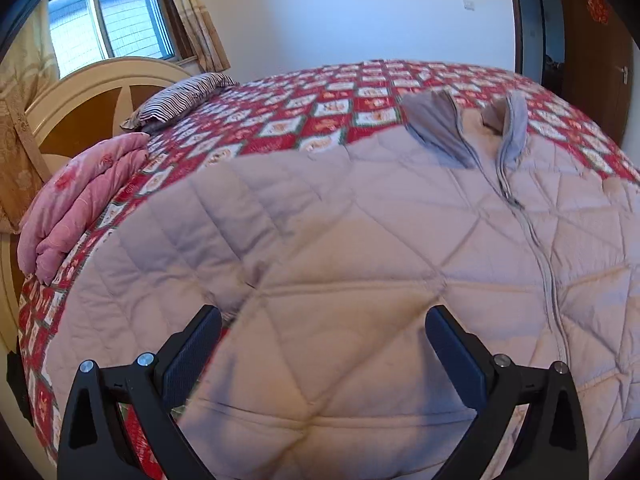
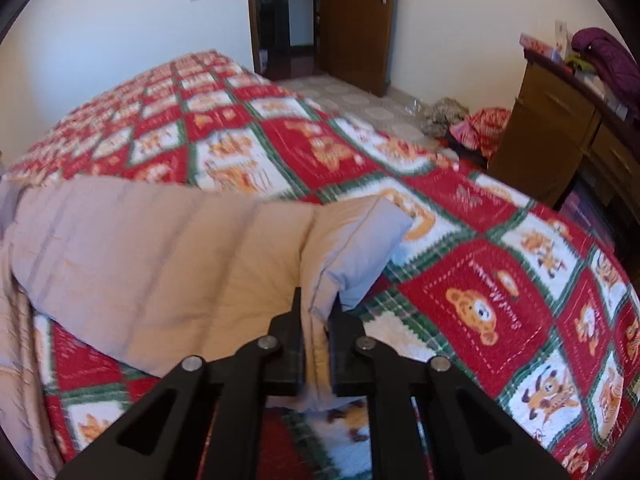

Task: Fold large clothes
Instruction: 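Grasp the jacket sleeve cuff with the right tool and fold it across the jacket front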

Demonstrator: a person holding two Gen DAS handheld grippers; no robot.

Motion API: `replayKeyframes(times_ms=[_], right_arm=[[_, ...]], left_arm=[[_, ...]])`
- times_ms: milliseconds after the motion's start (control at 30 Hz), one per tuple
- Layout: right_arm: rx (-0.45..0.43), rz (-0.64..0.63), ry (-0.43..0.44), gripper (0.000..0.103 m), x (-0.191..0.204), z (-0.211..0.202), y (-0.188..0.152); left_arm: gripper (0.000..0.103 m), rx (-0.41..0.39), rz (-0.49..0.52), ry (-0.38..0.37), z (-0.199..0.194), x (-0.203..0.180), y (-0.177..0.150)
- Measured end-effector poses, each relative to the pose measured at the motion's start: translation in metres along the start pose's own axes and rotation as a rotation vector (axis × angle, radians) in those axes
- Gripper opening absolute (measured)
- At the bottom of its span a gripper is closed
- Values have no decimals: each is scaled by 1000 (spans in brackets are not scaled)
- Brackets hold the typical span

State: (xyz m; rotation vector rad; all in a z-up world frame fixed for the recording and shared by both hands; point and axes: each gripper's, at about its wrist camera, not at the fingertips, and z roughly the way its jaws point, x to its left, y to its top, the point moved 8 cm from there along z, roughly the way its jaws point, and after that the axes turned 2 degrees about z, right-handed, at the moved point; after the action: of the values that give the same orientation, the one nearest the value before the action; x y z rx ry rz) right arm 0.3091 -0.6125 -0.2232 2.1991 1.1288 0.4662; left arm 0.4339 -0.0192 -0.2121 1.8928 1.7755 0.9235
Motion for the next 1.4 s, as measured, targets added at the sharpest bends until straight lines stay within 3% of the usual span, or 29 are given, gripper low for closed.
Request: replayKeyframes(times_ms=[267, 567, 1033, 1400], right_arm=[[-160, -129, 99, 10, 99, -68, 35], [-234, -275, 247, 10, 229, -113, 36], [-208, -470, 436, 10, 409, -123, -38], [-123, -563, 540, 10, 504, -118, -98]], left_arm=[[102, 1, -21, 26, 2, 34, 3], [102, -16, -24, 36, 5, 57, 5], [102, -35, -57, 49, 9, 103, -1], [102, -42, -80, 108, 9, 144, -8]])
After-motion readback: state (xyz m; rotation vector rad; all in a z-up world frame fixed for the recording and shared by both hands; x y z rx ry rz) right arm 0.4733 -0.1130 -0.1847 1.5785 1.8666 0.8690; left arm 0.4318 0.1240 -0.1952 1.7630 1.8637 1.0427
